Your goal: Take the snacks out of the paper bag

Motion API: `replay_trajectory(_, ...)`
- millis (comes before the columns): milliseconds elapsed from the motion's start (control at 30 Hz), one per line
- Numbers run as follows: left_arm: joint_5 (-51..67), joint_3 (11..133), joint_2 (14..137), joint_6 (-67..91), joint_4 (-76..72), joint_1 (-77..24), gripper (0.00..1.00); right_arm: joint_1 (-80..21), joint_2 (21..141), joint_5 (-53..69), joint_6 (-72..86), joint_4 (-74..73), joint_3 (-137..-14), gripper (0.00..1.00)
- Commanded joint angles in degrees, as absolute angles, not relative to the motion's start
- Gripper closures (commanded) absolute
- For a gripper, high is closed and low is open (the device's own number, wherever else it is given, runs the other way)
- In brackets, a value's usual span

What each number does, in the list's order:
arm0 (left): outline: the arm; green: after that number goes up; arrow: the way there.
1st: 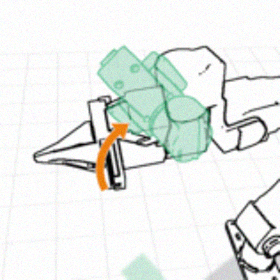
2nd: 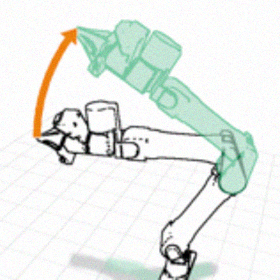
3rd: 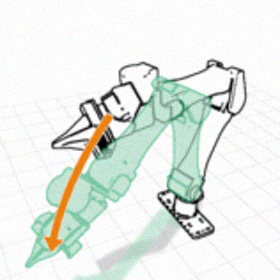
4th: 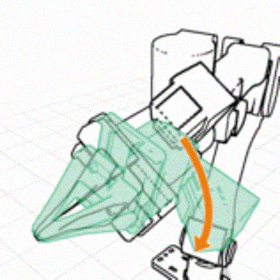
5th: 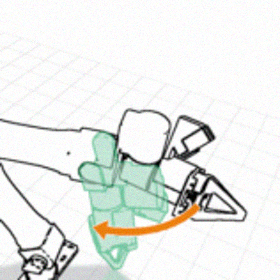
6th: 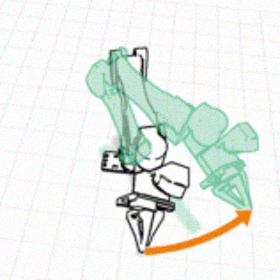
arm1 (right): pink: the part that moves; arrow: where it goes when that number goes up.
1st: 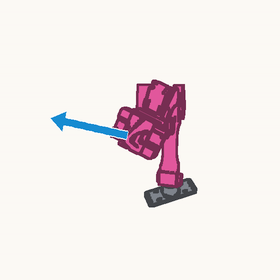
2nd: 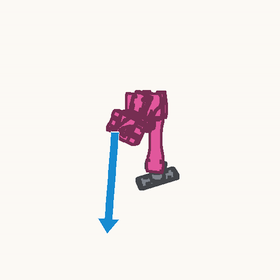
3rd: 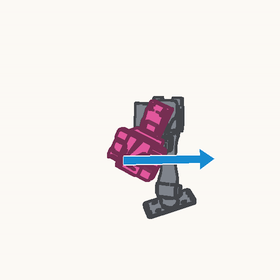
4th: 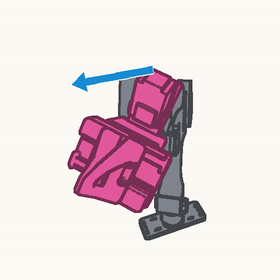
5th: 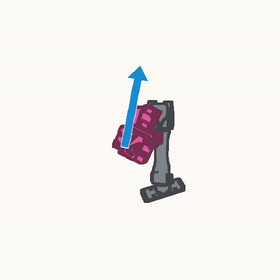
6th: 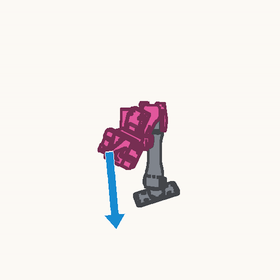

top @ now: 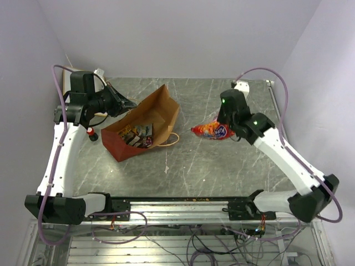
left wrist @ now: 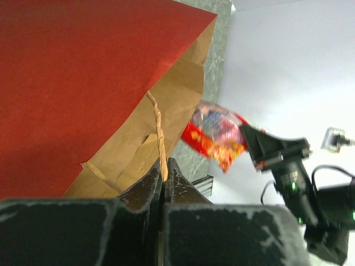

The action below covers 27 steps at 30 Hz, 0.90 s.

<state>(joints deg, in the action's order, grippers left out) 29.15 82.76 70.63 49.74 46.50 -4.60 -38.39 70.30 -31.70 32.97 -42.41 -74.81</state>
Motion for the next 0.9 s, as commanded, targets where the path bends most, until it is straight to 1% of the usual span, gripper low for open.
replay_trajectory(0,32.1,83.4,71.2,49.2,44.6,-4.4,0.93,-28.9,75.8,-24.4,29.4,-24.8,-77.3,1.00)
replay_trajectory(133,33.1,84.4,71.7,49.0,45.1,-4.4,0.93,-19.9,86.1,-18.5,31.7,-20.8,-83.1,1.00)
replay_trajectory(333,34.1,85.3,71.7,48.2,46.2,-4.4,0.93,-7.6,102.6,-1.7,42.4,-20.7,-98.6,1.00)
replay_trajectory(433,35.6,84.7,71.7,48.4,45.3,-4.4,0.93,-3.6,106.7,3.7,47.9,-18.4,-100.0,1.00)
replay_trajectory(500,36.2,84.6,71.8,48.4,45.0,-4.4,0.93,-1.8,106.7,4.9,49.7,-16.0,-96.7,1.00)
replay_trajectory(567,35.7,84.4,71.5,48.1,45.4,-4.4,0.93,-0.7,104.5,5.2,48.3,-13.8,-90.9,1.00)
replay_trajectory(633,35.4,83.7,71.0,48.2,44.9,-4.4,0.93,0.1,101.6,4.4,46.5,-13.5,-83.0,1.00)
replay_trajectory(767,36.0,81.8,70.4,48.9,43.6,-4.4,0.93,3.5,96.4,8.2,44.2,-8.9,-64.0,1.00)
replay_trajectory(867,36.3,81.1,70.0,48.9,43.5,-4.4,0.93,6.5,94.3,11.9,41.6,-5.9,-54.1,1.00)
